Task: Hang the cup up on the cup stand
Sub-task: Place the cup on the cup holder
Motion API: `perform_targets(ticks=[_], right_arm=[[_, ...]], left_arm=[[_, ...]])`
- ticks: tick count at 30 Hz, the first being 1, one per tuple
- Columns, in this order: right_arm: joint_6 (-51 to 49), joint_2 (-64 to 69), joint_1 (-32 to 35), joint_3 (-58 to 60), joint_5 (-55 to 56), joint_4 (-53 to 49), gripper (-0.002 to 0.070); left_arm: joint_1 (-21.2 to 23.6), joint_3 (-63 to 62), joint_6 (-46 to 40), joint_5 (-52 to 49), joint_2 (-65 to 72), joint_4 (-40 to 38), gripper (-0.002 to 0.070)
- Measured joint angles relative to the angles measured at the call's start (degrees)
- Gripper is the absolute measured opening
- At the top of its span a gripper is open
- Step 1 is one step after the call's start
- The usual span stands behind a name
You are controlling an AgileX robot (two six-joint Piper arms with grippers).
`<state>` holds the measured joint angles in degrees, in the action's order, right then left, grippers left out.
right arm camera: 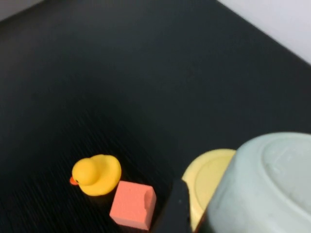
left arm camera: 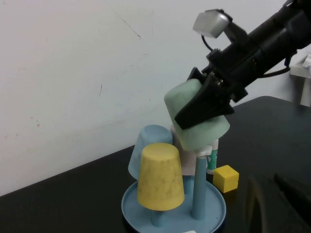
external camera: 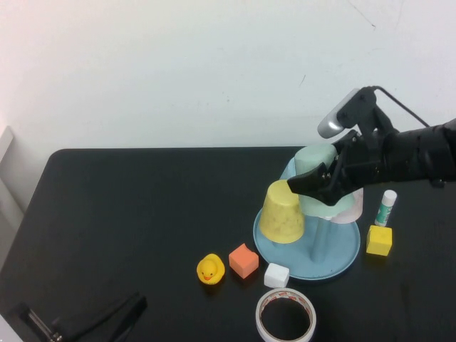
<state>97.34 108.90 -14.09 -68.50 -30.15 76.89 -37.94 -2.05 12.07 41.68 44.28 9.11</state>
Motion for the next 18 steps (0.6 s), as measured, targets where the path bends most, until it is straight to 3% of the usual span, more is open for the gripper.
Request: perform_targets(ticks=[11, 18], right_arm=[[0.2, 1.7, 0.0, 0.0, 2.5, 0.5, 0.0606], [-1.7, 1.7, 0.0, 0.0, 2.5, 0.3, 0.0683]], left_arm=[[0.0, 0.0, 0.0, -1.2, 0.0, 0.2, -0.0001], [0.0, 0.0, 0.0, -2.6, 0.0, 0.3, -0.0001]])
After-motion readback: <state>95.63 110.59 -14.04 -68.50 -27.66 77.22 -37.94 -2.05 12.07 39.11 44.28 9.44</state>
